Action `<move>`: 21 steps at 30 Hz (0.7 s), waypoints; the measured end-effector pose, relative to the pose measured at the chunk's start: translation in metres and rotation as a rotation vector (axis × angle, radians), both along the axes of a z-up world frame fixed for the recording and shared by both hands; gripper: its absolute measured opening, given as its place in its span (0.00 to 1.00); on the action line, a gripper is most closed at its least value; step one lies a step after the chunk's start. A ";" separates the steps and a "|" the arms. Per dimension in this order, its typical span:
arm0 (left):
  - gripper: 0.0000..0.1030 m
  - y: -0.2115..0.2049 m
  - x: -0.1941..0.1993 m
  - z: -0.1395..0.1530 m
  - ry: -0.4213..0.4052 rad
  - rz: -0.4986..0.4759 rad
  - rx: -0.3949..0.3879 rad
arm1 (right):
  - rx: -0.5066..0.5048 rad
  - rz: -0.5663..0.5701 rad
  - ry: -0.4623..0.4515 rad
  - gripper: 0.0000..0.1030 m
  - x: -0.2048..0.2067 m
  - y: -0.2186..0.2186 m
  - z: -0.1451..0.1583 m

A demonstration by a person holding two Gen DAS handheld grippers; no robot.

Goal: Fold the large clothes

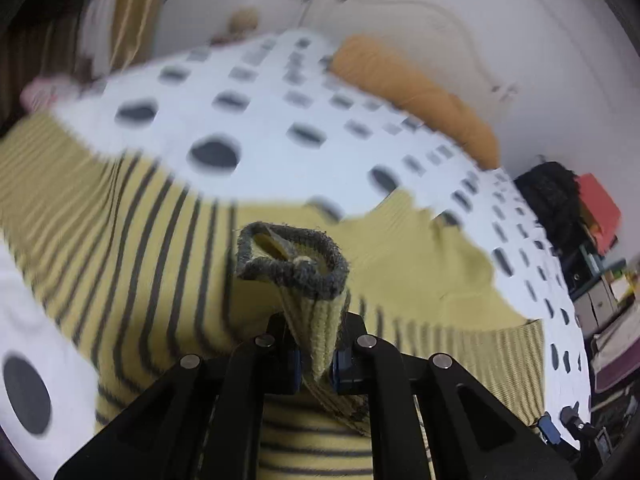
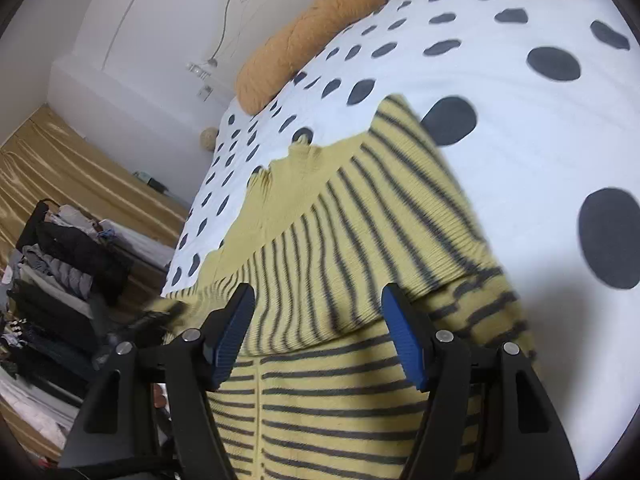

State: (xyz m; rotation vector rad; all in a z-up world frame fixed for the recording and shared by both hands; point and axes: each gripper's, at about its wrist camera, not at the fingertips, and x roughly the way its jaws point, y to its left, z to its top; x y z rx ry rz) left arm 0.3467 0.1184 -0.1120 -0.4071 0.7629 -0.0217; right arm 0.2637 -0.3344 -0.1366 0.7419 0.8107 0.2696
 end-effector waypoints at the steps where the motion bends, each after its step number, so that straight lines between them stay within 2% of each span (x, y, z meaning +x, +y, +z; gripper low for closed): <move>1: 0.08 -0.002 0.003 0.014 -0.044 -0.017 0.003 | -0.007 -0.017 0.000 0.65 -0.001 -0.004 0.001; 3: 0.08 0.002 0.014 0.034 -0.097 -0.019 0.001 | -0.008 -0.044 0.001 0.65 -0.002 -0.011 0.001; 5: 0.09 0.012 0.019 0.038 -0.107 0.022 0.029 | 0.008 -0.060 0.009 0.65 -0.004 -0.018 0.000; 7: 0.09 0.027 0.023 0.020 -0.034 0.031 0.024 | 0.032 -0.062 0.020 0.65 -0.005 -0.023 -0.005; 11: 0.09 0.037 0.025 -0.054 0.149 0.034 0.069 | 0.152 -0.067 0.066 0.65 -0.002 -0.029 -0.022; 12: 0.09 0.040 0.023 -0.064 0.160 0.036 0.062 | 0.164 -0.075 0.054 0.65 -0.002 -0.031 -0.021; 13: 0.09 0.044 0.020 -0.072 0.144 0.036 0.045 | 0.137 -0.103 0.040 0.65 -0.001 -0.034 -0.016; 15: 0.11 0.045 0.016 -0.076 0.116 0.038 0.044 | 0.013 -0.156 0.033 0.65 0.012 -0.040 0.001; 17: 0.11 0.044 0.017 -0.077 0.117 0.041 0.050 | -0.131 -0.127 0.045 0.76 0.046 -0.037 0.015; 19: 0.11 0.047 0.016 -0.078 0.112 0.044 0.045 | -0.271 -0.095 0.091 0.76 0.089 -0.031 0.016; 20: 0.12 0.046 0.015 -0.078 0.108 0.043 0.042 | -0.309 -0.070 0.119 0.75 0.110 -0.027 0.012; 21: 0.12 0.046 0.014 -0.076 0.105 0.043 0.038 | -0.319 -0.045 0.142 0.69 0.126 -0.024 0.007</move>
